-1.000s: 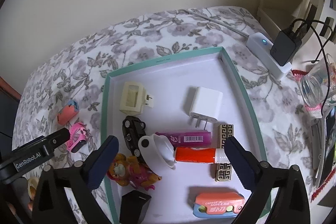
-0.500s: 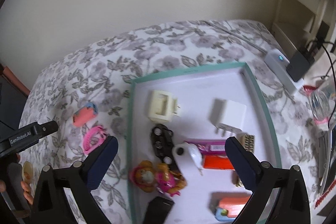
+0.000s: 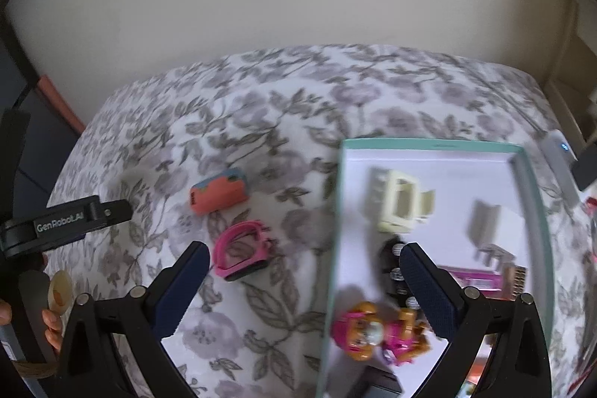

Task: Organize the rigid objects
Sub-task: 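Move both tools back toward the orange-blue case and pink watch band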

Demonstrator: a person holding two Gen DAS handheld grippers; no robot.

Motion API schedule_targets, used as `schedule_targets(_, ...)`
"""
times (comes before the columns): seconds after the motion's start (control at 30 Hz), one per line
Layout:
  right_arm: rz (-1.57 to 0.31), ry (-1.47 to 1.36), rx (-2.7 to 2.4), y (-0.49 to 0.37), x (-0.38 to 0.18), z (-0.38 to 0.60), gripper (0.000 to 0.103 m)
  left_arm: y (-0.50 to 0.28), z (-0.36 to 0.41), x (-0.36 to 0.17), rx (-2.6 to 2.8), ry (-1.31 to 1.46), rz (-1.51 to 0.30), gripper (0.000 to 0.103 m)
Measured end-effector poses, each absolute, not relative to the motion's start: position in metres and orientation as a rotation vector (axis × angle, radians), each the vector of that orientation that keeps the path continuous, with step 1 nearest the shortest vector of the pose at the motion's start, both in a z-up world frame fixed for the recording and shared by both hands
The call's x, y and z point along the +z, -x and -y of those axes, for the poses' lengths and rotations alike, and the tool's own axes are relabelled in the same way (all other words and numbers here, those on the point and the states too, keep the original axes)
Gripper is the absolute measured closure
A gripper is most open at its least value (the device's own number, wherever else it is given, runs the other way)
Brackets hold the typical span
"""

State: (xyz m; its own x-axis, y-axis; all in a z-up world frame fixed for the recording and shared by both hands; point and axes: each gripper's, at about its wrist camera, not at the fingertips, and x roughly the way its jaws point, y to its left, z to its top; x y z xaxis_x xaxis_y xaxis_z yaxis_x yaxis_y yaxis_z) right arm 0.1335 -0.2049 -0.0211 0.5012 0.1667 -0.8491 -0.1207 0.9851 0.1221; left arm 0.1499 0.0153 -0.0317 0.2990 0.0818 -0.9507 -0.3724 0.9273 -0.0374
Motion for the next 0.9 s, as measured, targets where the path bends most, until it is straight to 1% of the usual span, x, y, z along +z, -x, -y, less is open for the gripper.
schedule_targets(0.37, -1.085, 0.026, 0.232, -0.145, -0.054, 0.164, 0.0, -0.161, -0.023, -0.064, 0.316, 0.306, -1.309, 0.007)
schedule_targets(0.9, -1.16, 0.046, 0.265, -0.153, -0.092, 0.148, 0.0, -0.169, -0.025, -0.084, 0.314, 0.312, -1.348, 0.007)
